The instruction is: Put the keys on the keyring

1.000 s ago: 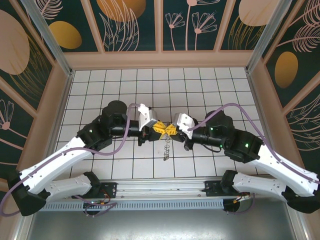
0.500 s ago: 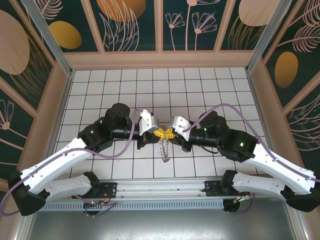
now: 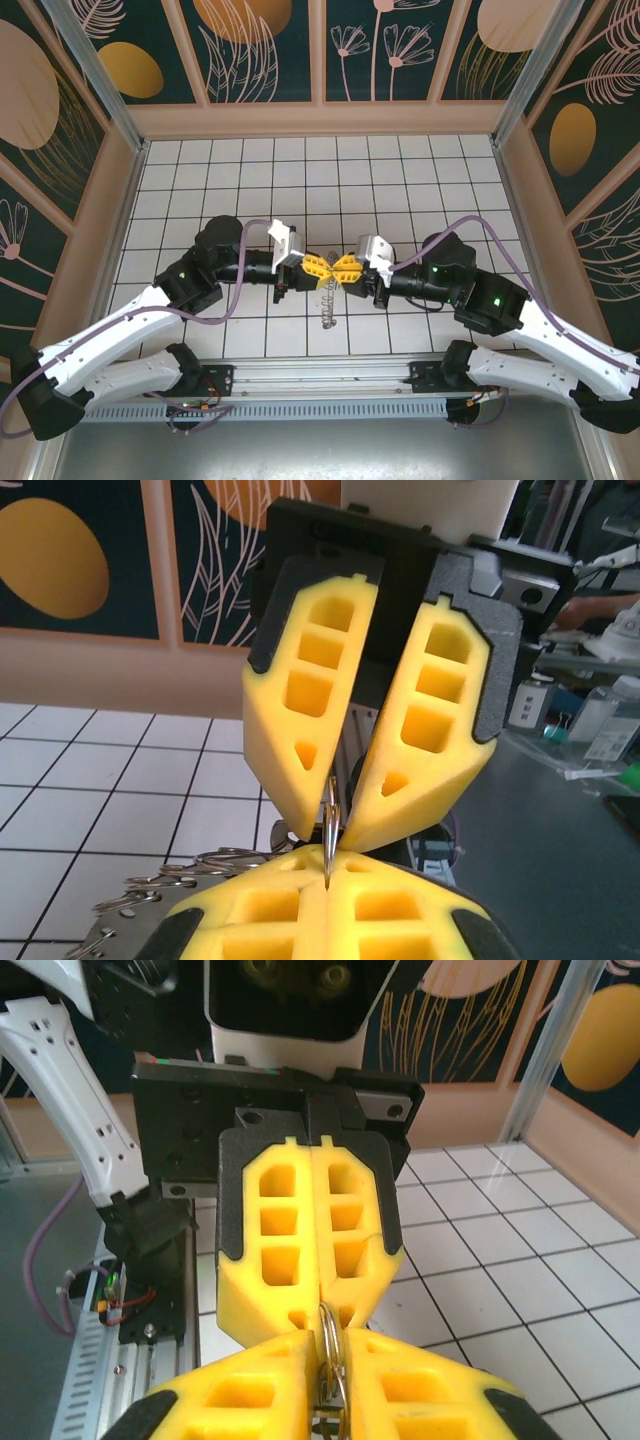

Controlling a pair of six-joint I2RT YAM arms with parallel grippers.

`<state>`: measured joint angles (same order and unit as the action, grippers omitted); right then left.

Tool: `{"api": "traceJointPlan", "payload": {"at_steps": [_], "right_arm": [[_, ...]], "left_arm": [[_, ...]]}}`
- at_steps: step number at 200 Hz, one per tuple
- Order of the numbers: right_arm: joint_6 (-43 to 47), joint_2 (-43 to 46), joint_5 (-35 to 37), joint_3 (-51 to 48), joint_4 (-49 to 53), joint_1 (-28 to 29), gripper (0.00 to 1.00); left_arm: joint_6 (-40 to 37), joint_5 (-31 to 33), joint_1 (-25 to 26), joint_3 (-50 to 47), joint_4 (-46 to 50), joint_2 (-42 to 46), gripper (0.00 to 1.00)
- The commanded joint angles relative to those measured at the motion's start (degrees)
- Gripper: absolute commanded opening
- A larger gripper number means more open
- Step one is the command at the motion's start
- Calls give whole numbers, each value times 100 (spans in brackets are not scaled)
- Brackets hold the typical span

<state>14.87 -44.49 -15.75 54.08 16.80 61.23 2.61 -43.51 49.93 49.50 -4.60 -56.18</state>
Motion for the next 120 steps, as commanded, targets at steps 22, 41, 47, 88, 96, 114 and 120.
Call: {"api": "traceJointPlan", "payload": {"at_steps": [22, 41, 47, 88, 96, 114, 120], "right_arm": [[-13, -45, -83, -200, -112, 48, 0], [70, -98, 29, -105, 5, 38, 0], [96, -114, 73, -54, 61, 45, 0], [413, -615, 432, 449, 817, 30, 0], [481, -774, 470, 558, 961, 29, 0], [594, -1114, 492, 810, 1253, 43, 0], [620, -1196, 494, 875, 1317, 47, 0]], "left_arm": [[872, -424, 60, -229, -2149, 105, 0], [656, -252, 54, -117, -1639, -10, 0], [474, -133, 59, -29, -1303, -36, 0], [-848, 552, 53, 750, 971, -349, 15], [-1079, 641, 60, 880, 1319, -426, 16], [-1437, 754, 57, 1093, 1878, -619, 16], [-1495, 773, 54, 1121, 1964, -657, 16]]}}
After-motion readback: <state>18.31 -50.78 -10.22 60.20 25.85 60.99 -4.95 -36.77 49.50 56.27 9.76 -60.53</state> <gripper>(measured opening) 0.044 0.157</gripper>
